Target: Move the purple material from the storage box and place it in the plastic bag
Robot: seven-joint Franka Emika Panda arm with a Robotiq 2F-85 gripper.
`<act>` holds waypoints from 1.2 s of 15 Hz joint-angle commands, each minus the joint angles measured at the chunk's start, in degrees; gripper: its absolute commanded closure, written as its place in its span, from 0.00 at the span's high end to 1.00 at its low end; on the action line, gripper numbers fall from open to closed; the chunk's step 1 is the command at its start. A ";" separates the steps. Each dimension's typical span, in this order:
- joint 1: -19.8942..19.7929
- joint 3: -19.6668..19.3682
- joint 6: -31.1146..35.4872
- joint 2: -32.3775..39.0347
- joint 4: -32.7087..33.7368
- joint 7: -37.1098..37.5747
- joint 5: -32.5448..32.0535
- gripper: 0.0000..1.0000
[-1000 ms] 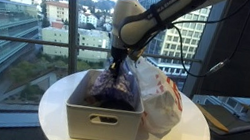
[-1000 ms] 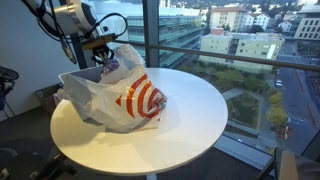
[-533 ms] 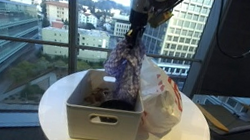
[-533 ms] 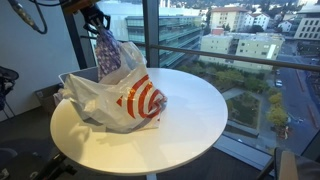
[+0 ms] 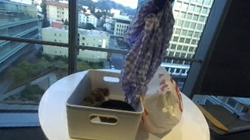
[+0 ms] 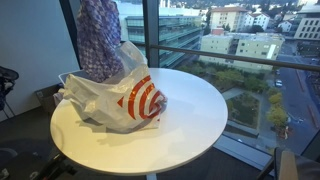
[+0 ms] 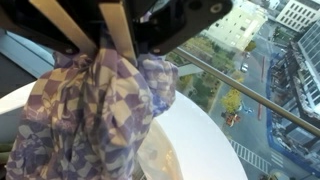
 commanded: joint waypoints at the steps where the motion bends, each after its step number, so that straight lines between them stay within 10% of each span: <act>1: -3.11 0.67 1.84 -6.94 -6.22 0.74 4.13 0.03; 11: -8.63 1.11 26.89 -0.58 -18.53 -0.11 7.23 0.03; 18: -14.27 6.24 21.83 -13.37 -17.13 1.16 1.58 0.02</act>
